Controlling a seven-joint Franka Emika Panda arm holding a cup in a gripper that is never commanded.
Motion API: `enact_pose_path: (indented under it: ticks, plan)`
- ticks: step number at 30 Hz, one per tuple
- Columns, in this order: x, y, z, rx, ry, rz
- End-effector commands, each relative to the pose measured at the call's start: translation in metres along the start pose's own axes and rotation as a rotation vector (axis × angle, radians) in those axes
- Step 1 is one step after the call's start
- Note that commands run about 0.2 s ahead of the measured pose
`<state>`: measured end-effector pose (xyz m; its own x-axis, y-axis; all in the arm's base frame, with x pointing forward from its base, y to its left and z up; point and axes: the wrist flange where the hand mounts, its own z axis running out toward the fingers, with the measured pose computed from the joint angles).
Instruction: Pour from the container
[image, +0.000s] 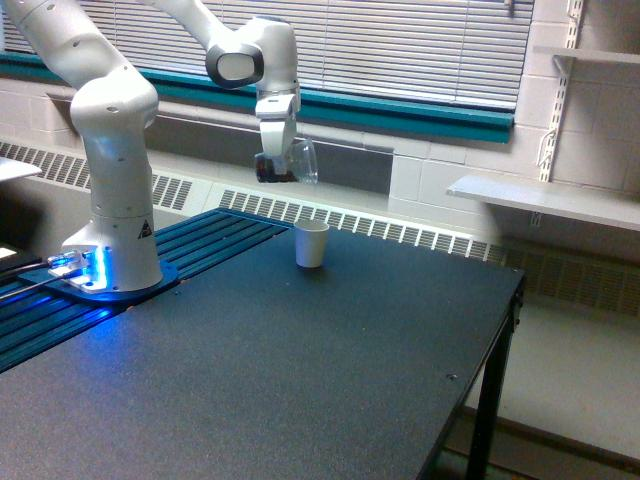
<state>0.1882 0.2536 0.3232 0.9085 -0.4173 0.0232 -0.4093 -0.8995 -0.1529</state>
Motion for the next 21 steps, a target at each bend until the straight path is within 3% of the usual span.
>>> enact_pose_path:
  ticks: [1, 21]
  plan:
    - [-0.012, 0.013, 0.017, -0.029, -0.022, 0.005]
    - [-0.019, 0.016, 0.027, -0.024, -0.081, 0.047]
